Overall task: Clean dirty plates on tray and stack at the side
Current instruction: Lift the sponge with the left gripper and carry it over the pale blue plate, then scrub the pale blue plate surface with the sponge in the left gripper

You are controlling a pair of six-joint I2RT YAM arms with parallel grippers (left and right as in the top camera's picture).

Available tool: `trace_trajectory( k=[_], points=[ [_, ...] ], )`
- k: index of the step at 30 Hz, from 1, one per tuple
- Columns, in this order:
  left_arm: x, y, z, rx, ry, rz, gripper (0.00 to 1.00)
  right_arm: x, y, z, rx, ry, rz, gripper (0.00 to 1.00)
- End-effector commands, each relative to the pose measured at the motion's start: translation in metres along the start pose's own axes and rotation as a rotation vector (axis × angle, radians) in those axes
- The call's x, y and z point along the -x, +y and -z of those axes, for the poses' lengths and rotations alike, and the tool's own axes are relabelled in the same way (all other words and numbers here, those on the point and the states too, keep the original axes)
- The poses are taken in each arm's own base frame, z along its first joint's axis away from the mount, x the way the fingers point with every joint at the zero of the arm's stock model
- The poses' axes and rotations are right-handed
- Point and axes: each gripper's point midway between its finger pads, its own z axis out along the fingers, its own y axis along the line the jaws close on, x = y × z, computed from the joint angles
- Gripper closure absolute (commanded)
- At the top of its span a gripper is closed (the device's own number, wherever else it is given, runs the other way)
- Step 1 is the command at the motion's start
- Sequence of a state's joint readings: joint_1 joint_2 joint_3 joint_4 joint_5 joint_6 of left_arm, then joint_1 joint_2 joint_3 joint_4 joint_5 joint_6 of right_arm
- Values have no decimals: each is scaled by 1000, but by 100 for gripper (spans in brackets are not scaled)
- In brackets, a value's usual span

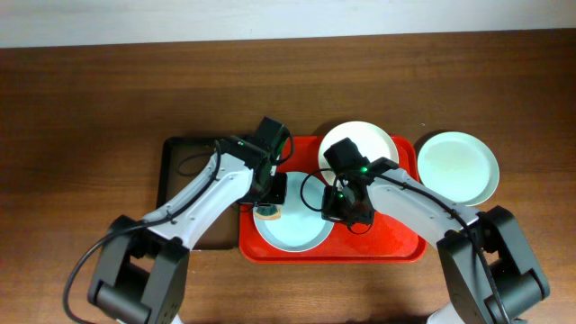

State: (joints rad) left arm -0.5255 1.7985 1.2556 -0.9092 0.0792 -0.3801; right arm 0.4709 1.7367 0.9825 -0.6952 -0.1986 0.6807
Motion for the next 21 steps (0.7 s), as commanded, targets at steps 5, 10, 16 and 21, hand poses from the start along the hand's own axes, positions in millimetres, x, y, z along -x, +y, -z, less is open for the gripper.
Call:
trace_trajectory(
  k=[5,10,16,21],
  points=[
    [-2,1,-34,18,65,14,100,9,-4,2,-23,-33,-13,95],
    [-5,-1,-59,32,102,5,100,6,-2,2,-11,-18,-13,96],
    [-21,-37,-73,-119,189,-92,100,6,-2,1,-12,-17,-13,96],
    [3,-44,-32,-210,105,-95,100,5,-2,1,-11,-17,-13,96]
  ],
)
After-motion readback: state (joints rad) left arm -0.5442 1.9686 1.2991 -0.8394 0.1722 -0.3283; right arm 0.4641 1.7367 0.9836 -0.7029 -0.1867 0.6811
